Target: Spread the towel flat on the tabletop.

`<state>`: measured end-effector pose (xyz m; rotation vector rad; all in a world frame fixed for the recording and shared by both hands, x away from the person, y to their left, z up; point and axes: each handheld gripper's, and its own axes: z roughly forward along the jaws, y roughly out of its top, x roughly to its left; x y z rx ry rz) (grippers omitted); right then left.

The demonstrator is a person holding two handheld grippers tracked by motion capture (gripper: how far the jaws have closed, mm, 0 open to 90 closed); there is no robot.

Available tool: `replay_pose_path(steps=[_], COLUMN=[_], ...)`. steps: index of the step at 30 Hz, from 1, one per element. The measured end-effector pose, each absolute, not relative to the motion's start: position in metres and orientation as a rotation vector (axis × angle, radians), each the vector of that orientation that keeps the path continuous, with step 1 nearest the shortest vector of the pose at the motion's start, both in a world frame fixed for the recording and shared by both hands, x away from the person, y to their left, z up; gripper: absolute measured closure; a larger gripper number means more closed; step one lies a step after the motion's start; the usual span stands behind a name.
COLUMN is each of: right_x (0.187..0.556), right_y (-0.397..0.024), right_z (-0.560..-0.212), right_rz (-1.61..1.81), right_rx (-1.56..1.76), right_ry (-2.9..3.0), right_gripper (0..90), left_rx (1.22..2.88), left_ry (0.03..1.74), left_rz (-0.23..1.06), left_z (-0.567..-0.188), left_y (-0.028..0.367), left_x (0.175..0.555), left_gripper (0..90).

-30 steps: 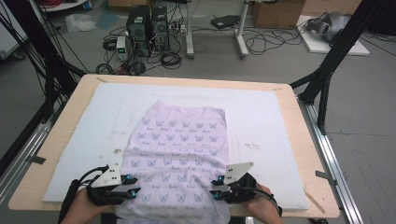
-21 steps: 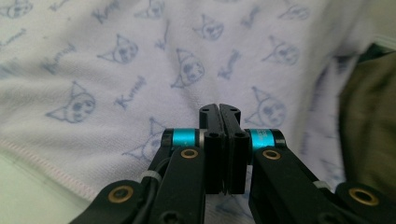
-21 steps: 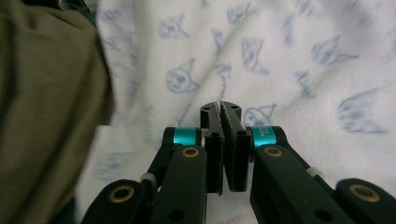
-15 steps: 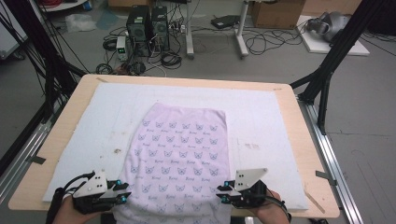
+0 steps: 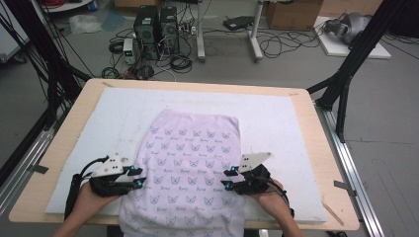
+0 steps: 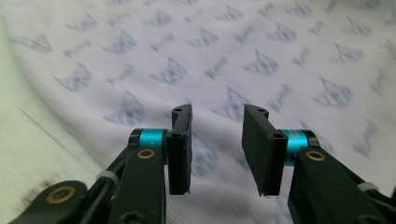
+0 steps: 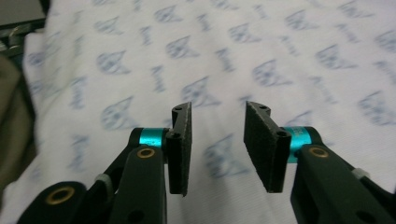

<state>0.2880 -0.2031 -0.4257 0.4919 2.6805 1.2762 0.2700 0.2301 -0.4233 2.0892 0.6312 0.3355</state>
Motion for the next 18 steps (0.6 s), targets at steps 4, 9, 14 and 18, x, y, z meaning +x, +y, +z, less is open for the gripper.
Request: replay_pose_path(steps=[4,9,14,18], right_x=[0.304,0.325,0.345,0.365], right_y=[-0.205,-0.209,-0.214,-0.218], right_z=[-0.420,-0.412,-0.406,-0.404], right_rz=[1.313,1.338,1.319,1.330], right_rx=[0.530,0.567,0.598,0.626], right_ry=[2.630,2.602,2.576,2.559], right_gripper=[59.4,55.7,52.7,51.3], left_rx=[2.050,2.013,1.969,1.998], left_ry=[0.653,0.669,0.719,0.767], left_rz=[0.341,0.374,0.380,0.395], left_z=[-0.414,-0.404,-0.405,-0.411], left_y=[0.229,0.228,0.227,0.228], left_x=[0.296,0.323,0.344,0.364], left_gripper=[60.2,59.1,58.3,58.9])
